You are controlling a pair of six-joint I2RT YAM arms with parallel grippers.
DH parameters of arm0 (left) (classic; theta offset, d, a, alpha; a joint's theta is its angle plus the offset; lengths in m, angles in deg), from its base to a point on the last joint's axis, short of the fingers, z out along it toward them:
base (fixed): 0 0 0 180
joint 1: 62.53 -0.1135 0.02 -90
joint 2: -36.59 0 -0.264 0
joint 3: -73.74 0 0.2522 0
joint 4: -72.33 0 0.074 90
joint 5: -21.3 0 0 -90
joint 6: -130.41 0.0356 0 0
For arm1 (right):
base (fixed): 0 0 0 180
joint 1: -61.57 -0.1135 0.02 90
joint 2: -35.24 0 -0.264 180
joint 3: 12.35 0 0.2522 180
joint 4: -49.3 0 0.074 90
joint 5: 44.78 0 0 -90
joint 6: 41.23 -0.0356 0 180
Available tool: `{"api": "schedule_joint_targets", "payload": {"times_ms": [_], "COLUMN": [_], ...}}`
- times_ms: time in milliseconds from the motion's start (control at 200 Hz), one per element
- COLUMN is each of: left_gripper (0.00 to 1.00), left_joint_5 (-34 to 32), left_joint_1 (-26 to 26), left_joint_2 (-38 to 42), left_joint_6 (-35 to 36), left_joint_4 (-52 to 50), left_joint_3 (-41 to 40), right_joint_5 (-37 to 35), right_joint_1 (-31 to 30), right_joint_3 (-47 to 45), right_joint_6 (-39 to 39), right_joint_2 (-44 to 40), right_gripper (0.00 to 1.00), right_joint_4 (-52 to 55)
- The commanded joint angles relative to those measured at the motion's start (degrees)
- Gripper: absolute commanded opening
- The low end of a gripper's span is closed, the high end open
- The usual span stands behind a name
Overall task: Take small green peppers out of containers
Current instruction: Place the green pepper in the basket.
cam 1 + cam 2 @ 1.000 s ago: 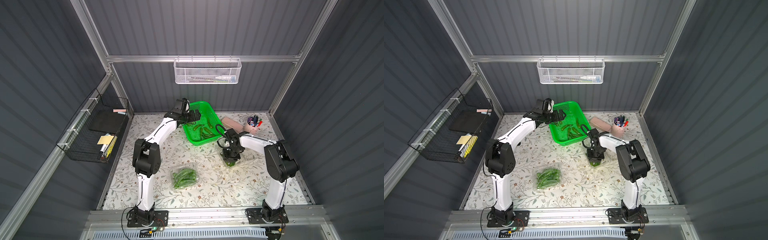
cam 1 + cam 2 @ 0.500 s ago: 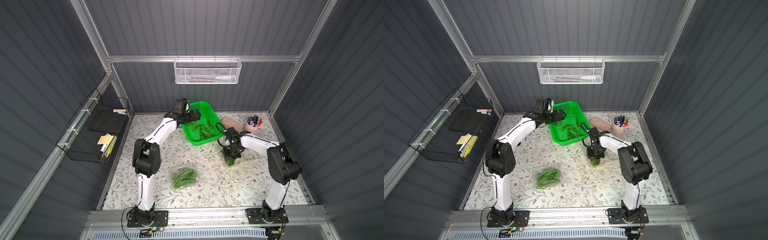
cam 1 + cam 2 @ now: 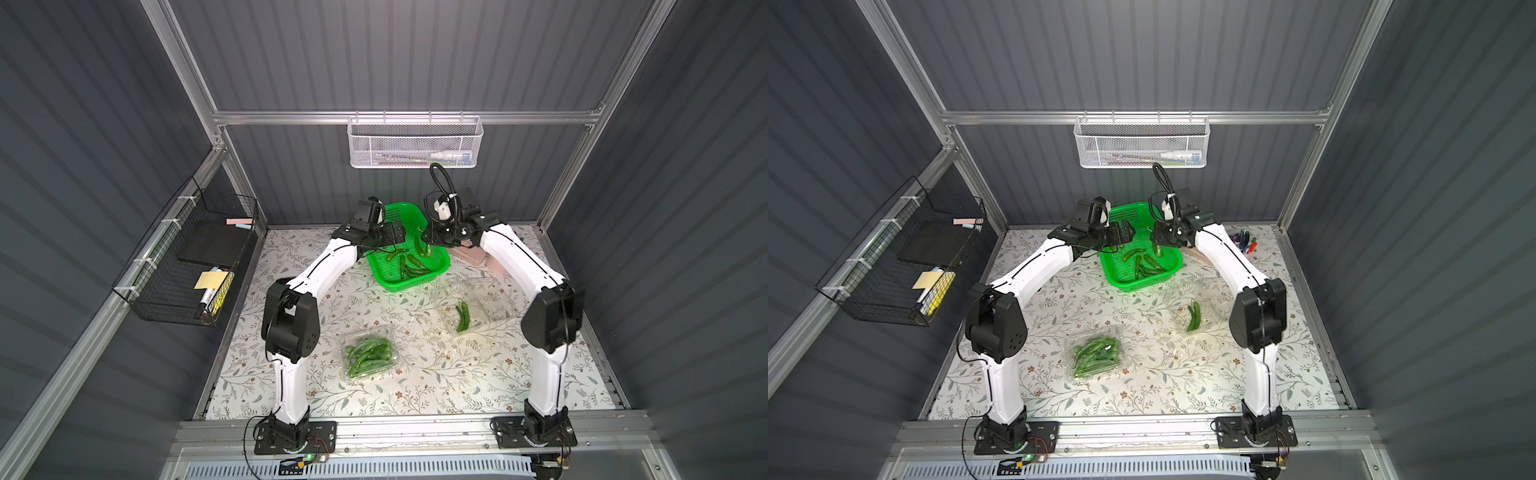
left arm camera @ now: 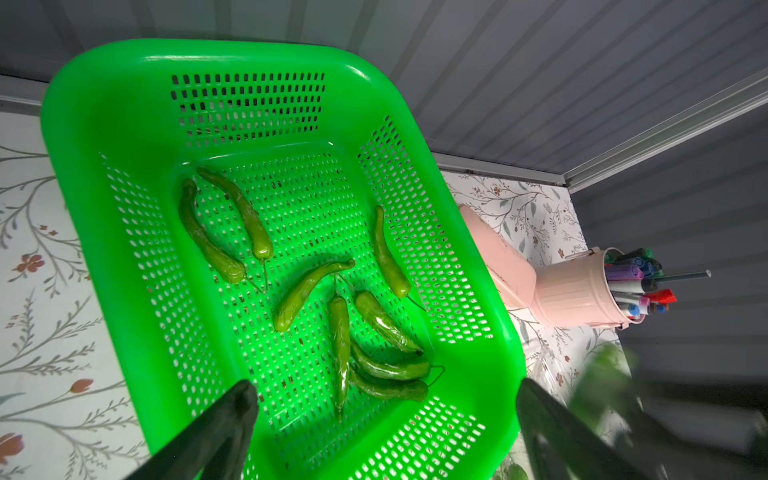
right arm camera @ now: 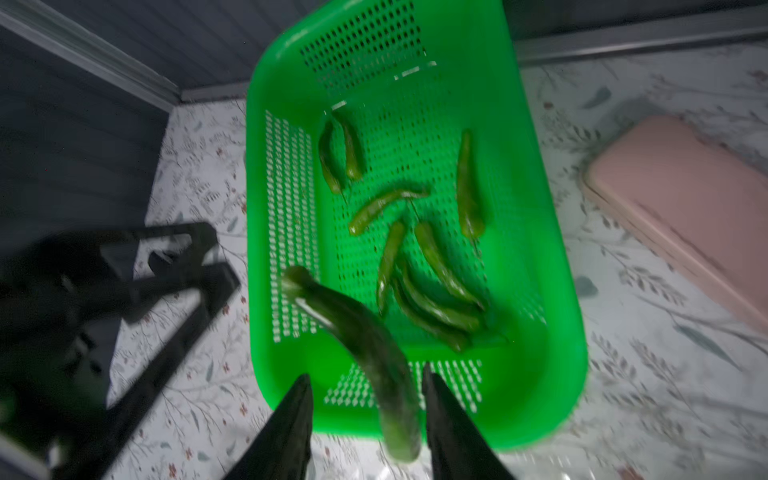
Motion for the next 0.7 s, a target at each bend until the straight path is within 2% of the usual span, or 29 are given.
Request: {"api": "schedule_joint_targets", "payload": {"times_ms": [0, 95, 165, 355, 530, 695], "left_gripper": [0.99, 0.99, 0.99, 0.99, 0.99, 0.99], "left_joint_5": [-5.9, -6.5, -3.4, 0.7, 0.3, -3.5], "left_joint_1": [3.3, 6.9, 10.5, 22.2, 26.8, 29.1], "left_joint_2": [1.8, 0.8, -1.0, -12.2, -20.8, -26.0], "left_joint_6": [2.2, 4.3, 7.2, 17.3, 20.2, 21.7], "left_joint_4": [-2.3, -3.0, -3.2, -14.7, -23.2, -28.3], "left_joint_3": [-1.0, -0.3, 1.0, 14.3, 21.8, 25.6], "right_joint_5": [1.9, 2.0, 0.4, -0.3, -1.6, -1.4], "right_joint_1": [1.4, 2.9, 4.7, 13.9, 20.9, 24.4], "right_joint_3": [5.3, -4.4, -14.8, -38.0, -49.6, -54.1], "right_joint_6": [-1.1, -2.4, -5.1, -9.4, -8.9, -8.5], "right_joint_2": [1.5, -4.6, -11.0, -26.1, -35.3, -39.3], "right_gripper": [0.54, 0.54, 0.54, 0.54, 0.54, 0.54], "right_joint_4": [8.1, 3.2, -1.5, -6.9, -6.4, -6.0]}}
